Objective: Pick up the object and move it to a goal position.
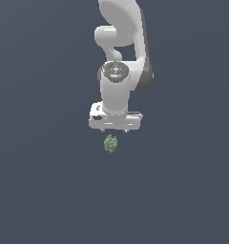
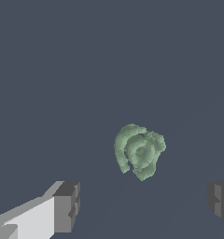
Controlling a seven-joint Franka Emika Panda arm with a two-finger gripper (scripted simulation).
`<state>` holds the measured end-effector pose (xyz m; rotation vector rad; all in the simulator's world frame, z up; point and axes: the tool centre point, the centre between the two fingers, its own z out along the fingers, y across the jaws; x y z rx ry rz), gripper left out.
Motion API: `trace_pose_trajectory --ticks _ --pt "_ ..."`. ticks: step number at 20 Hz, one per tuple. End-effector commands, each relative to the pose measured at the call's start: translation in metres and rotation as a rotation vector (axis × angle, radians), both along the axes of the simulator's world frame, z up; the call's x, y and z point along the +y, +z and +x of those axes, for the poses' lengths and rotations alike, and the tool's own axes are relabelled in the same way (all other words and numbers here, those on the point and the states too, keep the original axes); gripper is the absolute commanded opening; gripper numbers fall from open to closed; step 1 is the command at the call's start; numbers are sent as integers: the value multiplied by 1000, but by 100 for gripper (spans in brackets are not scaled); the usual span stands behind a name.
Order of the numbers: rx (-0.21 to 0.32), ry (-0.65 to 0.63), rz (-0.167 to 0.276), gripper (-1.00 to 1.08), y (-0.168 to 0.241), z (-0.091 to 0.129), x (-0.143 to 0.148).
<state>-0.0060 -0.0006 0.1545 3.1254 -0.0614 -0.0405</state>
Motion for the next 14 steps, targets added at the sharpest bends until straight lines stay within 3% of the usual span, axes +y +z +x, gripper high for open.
trace_pose_trajectory --ticks 1,14 --pt "0 0 0 100 0 0 0" --pt "16 41 -27 100 5 -6 -4"
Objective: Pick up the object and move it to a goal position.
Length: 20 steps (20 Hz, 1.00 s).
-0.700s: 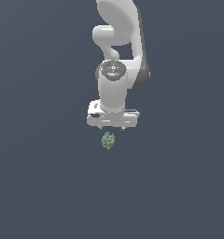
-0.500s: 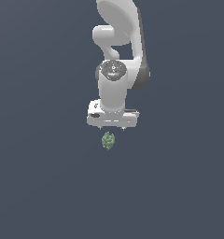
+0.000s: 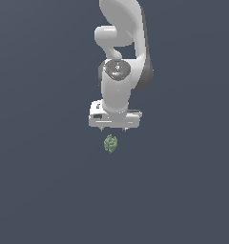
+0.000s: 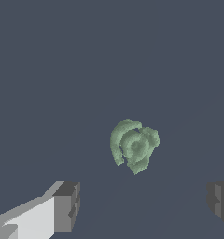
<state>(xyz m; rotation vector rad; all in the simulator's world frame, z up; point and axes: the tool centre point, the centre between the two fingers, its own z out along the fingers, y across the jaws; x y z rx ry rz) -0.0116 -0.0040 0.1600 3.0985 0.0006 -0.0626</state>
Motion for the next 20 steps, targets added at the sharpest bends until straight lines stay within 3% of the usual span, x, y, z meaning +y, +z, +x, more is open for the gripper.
trace_pose_trajectory --ticks 1,9,20 --pt "0 3 0 100 -1 0 0" --pt "-4 63 10 100 -11 2 -3" --pt "-22 240 37 100 -43 5 -12"
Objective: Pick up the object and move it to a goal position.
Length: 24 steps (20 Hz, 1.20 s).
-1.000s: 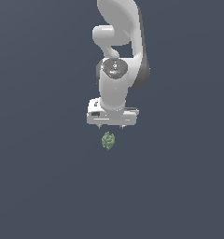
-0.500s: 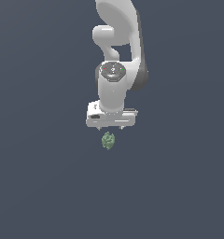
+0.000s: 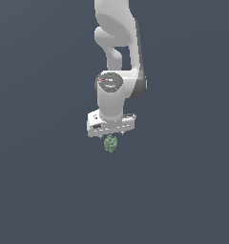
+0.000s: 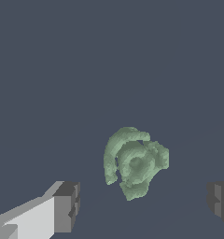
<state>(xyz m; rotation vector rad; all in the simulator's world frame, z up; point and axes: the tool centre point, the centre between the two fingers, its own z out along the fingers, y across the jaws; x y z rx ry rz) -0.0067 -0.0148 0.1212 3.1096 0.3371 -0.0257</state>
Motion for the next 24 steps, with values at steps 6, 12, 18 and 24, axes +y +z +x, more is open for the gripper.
trace_pose_trajectory --ticks 6,12,18,24 --pt "-11 88 13 100 -15 1 -4" --pt "-14 108 16 100 -19 2 -5" --pt "-13 105 16 100 -28 1 -5" --pt "-14 108 16 100 -58 0 -5"
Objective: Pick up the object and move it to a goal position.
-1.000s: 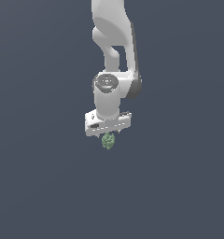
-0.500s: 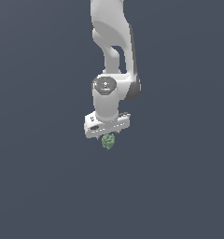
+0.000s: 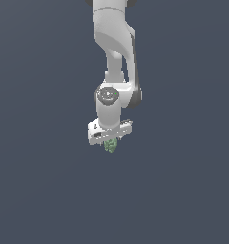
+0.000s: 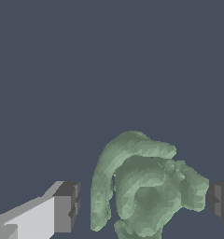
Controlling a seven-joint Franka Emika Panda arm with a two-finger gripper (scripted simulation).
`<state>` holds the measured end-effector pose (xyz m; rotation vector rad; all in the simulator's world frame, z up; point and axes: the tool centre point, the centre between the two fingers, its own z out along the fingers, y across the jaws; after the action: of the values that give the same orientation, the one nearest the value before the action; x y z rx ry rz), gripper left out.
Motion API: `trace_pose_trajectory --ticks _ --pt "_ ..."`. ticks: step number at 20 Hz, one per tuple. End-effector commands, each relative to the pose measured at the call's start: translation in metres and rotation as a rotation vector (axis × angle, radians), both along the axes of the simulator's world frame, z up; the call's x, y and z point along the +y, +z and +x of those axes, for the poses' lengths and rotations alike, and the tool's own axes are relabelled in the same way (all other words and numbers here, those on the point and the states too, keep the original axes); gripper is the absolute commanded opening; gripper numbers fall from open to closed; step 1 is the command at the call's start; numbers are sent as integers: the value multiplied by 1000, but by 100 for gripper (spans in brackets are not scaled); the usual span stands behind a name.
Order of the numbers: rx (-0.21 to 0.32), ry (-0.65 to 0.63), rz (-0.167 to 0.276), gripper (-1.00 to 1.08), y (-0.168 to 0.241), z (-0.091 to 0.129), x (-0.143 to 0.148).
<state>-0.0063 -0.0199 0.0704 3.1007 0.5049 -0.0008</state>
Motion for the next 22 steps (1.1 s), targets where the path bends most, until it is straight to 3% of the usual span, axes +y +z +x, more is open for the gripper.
trace_pose_trajectory --ticks 1,6,7,22 --pt "0 1 0 100 -11 0 0" --pt "0 1 0 100 -18 1 0" --pt "0 1 0 -100 -18 1 0" --pt "-2 1 0 -100 -9 2 1"
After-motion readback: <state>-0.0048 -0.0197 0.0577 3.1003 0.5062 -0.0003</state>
